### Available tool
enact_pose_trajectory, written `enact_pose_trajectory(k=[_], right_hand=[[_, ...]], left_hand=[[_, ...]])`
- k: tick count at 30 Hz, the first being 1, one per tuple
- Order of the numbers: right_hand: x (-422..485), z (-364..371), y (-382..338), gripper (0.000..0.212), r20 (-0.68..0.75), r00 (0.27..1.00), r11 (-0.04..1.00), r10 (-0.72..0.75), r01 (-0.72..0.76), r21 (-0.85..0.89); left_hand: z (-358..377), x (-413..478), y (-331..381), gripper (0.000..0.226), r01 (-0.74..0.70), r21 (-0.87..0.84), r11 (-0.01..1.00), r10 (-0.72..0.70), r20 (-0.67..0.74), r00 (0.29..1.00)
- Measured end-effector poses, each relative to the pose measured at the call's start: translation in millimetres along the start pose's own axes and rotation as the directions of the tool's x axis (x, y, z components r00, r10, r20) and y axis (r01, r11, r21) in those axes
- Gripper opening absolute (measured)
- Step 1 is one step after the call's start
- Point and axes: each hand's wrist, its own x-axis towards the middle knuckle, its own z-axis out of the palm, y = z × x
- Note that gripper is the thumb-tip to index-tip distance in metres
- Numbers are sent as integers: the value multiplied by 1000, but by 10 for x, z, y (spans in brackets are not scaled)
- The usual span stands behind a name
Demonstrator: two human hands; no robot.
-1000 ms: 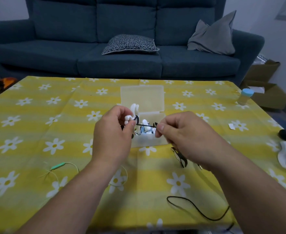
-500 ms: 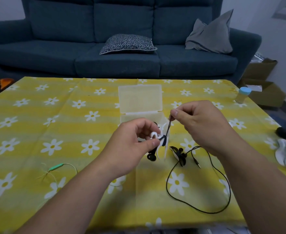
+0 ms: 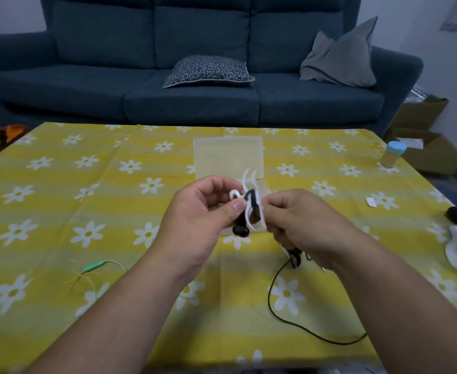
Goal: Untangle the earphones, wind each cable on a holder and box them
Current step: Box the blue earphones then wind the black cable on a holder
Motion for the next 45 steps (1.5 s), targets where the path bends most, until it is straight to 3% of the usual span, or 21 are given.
enact_pose_trajectory(k=[4,11,14,18,21,24,32,37,41,45], right_hand=[[-5,79,-11,37,149,989,995,-15,0,103],[-25,103,-27,27,224,975,999,-7,-3,45],[-48,80,-51,21,215,977,1000,-4,8,-21],[-95,60,-106,27,173,985,994,-10,29,-104],[-140,46,-187,28,120,989,976,-90,112,-189],[-162,-19,-250,27,15,982,949,-191,188,-253],[-83,-169,-169,21,-201,948,951,-245,194,-240],[-29,-213,-125,19,-282,931,969,-231,194,-151],[-25,-216,-100,23,-248,959,990,-134,138,1],[-21,-130,-87,30,-112,992,987,-54,70,143]], left_hand=[[-33,39,14,17,4,-35,999,-9,-135,991],[-38,58,-21,17,16,-61,998,-31,-250,968],[-71,77,-59,21,-23,140,990,61,-276,959],[-100,82,-59,21,-81,427,901,217,-280,935],[-93,68,-59,21,-102,558,824,249,-195,949],[-74,45,-68,24,-104,617,780,195,-81,977],[-28,-16,-33,23,-87,532,842,32,112,993],[-4,-22,-35,21,-67,420,905,9,139,990],[-1,-10,-40,22,-39,297,954,1,129,992],[27,-19,-31,20,-2,120,993,-9,96,995]])
